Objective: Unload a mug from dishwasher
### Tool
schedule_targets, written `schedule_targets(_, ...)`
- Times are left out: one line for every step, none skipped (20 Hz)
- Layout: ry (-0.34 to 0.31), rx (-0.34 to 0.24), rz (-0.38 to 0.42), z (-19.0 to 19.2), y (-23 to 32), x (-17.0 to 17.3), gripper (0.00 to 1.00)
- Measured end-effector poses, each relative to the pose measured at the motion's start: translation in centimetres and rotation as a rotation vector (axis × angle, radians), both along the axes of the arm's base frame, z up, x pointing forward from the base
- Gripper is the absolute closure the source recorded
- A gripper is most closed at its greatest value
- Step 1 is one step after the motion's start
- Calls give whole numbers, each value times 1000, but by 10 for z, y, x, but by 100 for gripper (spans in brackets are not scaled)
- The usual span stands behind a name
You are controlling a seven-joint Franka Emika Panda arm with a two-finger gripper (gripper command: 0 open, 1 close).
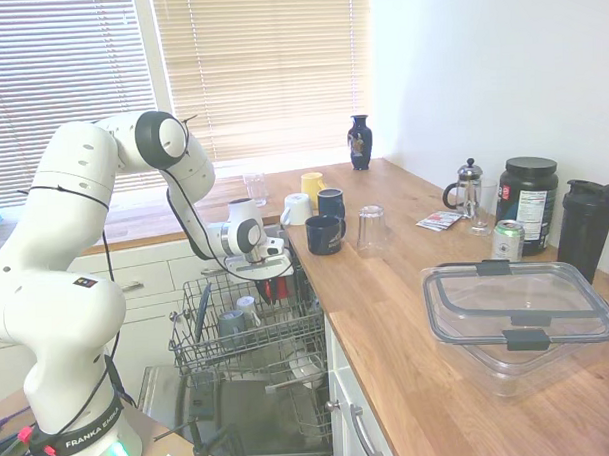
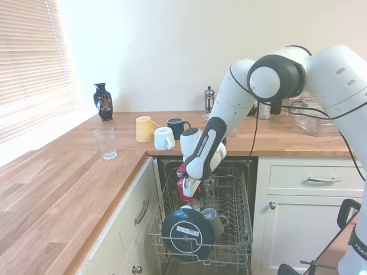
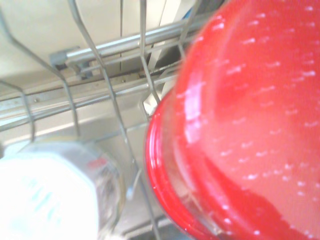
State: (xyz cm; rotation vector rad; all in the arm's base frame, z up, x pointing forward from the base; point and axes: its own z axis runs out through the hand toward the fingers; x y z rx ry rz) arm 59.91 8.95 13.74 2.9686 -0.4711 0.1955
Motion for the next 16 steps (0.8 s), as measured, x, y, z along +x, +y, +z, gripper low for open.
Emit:
schedule_targets(-1,3,0,7,0,-5,100)
schedule_targets(-4,3,1,15,1,-11,100)
schedule_targets(-9,3,2,23,2,-16,100)
schedule_targets(-16,3,5,31,3,-21,100)
schedule_targets(-23,4,7,40,4,-26,100)
schedule_targets(-32,4,10,48,6,-31,100)
schedule_targets(-41,6,10,58,6,-36,100)
schedule_targets(-50,7,11,67,6,-40,100)
schedule_targets(-60,9,9,76,6,-44,100)
schedule_targets(-70,11,7,86,6,-48,100)
schedule_targets(-79,14,4,96,5,-51,100)
schedule_targets(-90,18,2,106,6,-53,100)
schedule_targets(-97,23,-2,116,6,-55,100)
schedule_targets(-104,28,-6,127,6,-56,100)
schedule_targets(-111,35,-10,138,6,-56,100)
schedule_targets(-116,41,-16,149,5,-57,100)
